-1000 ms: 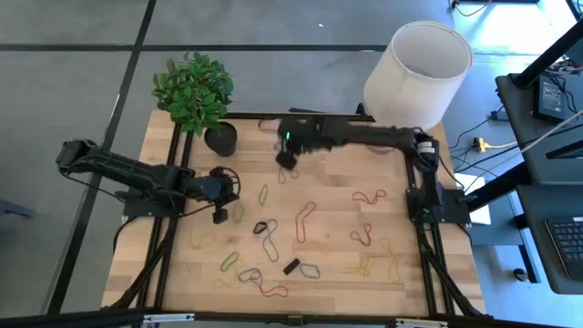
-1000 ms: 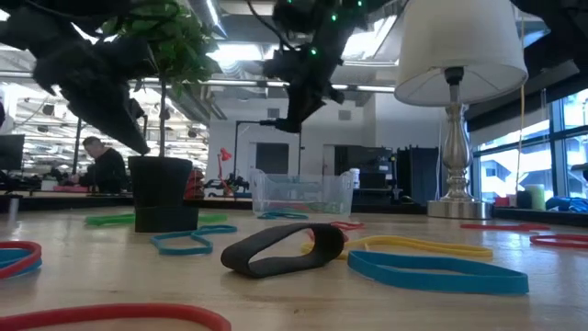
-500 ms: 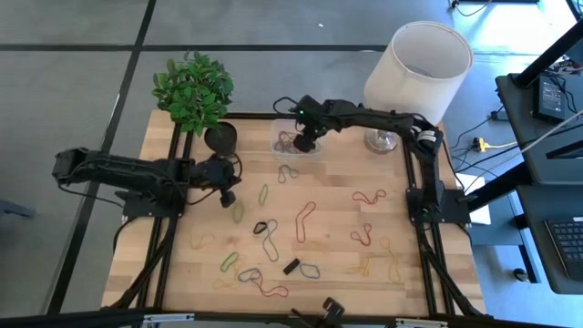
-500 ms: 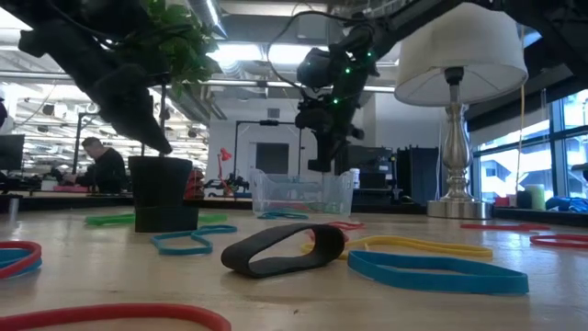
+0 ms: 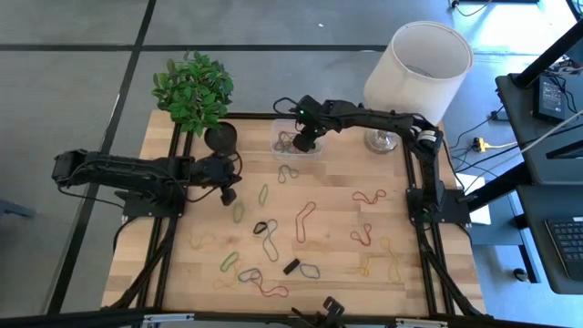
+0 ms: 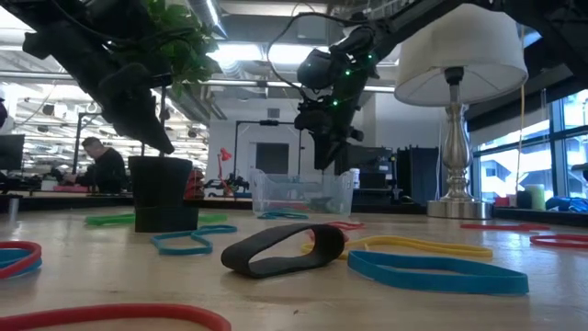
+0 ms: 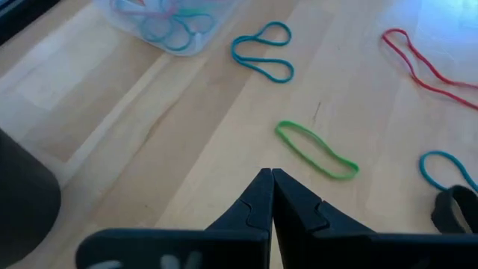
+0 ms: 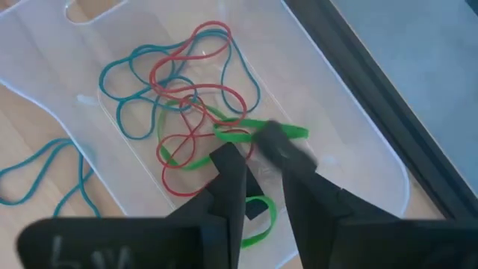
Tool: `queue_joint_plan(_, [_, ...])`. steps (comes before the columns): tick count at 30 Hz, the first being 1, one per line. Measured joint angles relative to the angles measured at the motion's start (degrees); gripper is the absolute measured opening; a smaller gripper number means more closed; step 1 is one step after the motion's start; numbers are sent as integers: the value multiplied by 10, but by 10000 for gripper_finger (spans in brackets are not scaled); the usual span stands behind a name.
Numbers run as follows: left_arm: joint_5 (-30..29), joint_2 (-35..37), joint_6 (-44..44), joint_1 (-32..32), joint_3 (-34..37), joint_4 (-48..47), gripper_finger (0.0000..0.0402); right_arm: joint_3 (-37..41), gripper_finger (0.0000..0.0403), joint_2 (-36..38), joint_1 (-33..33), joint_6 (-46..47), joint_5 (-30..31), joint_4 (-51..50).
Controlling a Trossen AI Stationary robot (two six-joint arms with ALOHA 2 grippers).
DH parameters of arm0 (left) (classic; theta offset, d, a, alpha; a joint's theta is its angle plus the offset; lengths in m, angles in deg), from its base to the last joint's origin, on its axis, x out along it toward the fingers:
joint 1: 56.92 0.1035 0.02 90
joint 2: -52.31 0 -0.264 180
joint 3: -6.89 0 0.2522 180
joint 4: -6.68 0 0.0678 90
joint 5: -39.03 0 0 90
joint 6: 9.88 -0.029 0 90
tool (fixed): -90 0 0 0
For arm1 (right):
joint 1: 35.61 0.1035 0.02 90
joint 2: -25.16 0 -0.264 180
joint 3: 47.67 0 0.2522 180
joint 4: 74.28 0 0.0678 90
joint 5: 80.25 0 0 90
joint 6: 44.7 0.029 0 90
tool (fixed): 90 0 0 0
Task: Pick and place rubber bands into bin
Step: Put the red rubber band into the transparent bin
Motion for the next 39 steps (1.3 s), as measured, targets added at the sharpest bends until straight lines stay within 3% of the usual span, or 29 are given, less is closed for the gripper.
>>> queue_joint_plan(4, [21,0,-29,0,0,-1,2,-11,72,7,2,7,0,-10])
queue_joint_plan(8, [57,0,-51,0,0,-2,3,-14,13,34,24,36,4,-16])
queue_joint_plan(11, [88,0,-68,0,0,-2,2,-9,10,48,55,60,7,-28])
queue_joint_plan(15, [120,0,-98,-2,0,-2,4,27,4,74,109,104,55,-19])
queue_joint_plan(28, [142,0,-99,-71,0,-2,2,285,4,225,305,323,61,155])
queue_joint_plan(34, [117,0,-74,-119,-11,-3,2,410,7,296,392,348,116,253])
queue_joint_plan(39, [66,-13,-49,-169,-48,-10,2,520,4,358,432,368,125,359])
